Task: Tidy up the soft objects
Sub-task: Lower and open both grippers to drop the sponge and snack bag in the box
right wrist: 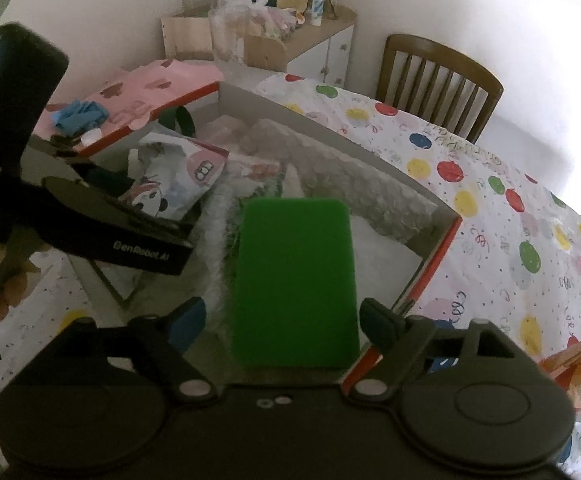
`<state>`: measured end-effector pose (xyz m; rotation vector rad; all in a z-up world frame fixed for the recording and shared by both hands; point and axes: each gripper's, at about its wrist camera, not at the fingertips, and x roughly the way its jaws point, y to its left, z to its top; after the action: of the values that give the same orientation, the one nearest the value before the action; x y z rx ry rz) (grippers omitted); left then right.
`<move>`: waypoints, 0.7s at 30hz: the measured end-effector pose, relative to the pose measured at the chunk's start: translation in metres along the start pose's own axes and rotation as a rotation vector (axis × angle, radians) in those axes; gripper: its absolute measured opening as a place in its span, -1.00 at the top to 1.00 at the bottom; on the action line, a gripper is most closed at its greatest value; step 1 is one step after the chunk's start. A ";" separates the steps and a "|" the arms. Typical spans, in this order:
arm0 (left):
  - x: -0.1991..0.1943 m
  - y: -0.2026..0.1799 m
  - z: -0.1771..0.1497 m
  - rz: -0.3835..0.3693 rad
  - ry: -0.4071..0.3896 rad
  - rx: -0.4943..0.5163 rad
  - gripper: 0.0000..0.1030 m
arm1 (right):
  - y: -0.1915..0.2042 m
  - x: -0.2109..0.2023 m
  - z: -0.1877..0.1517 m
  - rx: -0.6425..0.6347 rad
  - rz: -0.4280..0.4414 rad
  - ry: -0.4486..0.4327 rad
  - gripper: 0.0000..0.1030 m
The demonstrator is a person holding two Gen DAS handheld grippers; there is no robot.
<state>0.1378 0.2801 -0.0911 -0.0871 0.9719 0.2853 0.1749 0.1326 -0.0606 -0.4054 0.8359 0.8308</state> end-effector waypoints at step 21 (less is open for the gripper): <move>-0.075 -0.006 -0.021 -0.064 -0.192 -0.034 -0.69 | -0.028 -0.063 -0.023 0.115 0.073 -0.208 -0.99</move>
<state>0.0824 0.2556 -0.0417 -0.1197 0.7726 0.2462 0.1607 0.0710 -0.0252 -0.1846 0.7039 0.8714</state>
